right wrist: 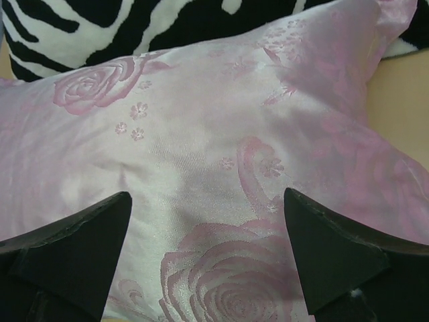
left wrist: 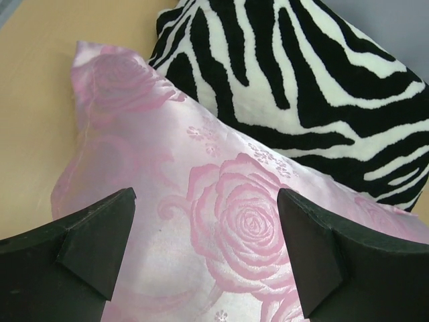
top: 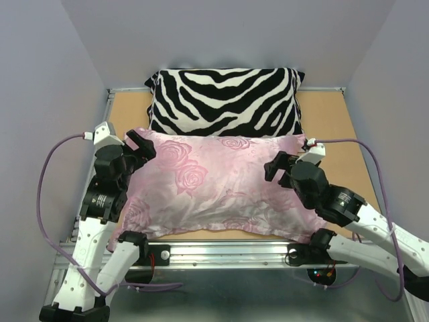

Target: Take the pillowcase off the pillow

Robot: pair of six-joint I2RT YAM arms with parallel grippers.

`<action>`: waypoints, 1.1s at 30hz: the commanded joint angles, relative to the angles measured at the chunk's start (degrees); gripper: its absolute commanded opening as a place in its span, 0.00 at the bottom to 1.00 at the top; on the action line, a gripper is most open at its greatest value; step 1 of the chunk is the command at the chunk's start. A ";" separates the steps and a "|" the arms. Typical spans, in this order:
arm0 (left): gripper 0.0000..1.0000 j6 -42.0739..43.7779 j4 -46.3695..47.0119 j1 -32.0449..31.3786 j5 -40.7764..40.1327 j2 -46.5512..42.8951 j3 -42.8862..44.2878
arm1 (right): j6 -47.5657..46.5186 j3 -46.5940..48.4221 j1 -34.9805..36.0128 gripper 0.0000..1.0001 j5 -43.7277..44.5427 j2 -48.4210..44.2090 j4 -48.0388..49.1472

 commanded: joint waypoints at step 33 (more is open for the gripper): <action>0.99 -6.43 -29.94 -14.32 -2.97 1.63 0.44 | 21.93 -2.60 0.09 1.00 -14.70 -2.29 -25.49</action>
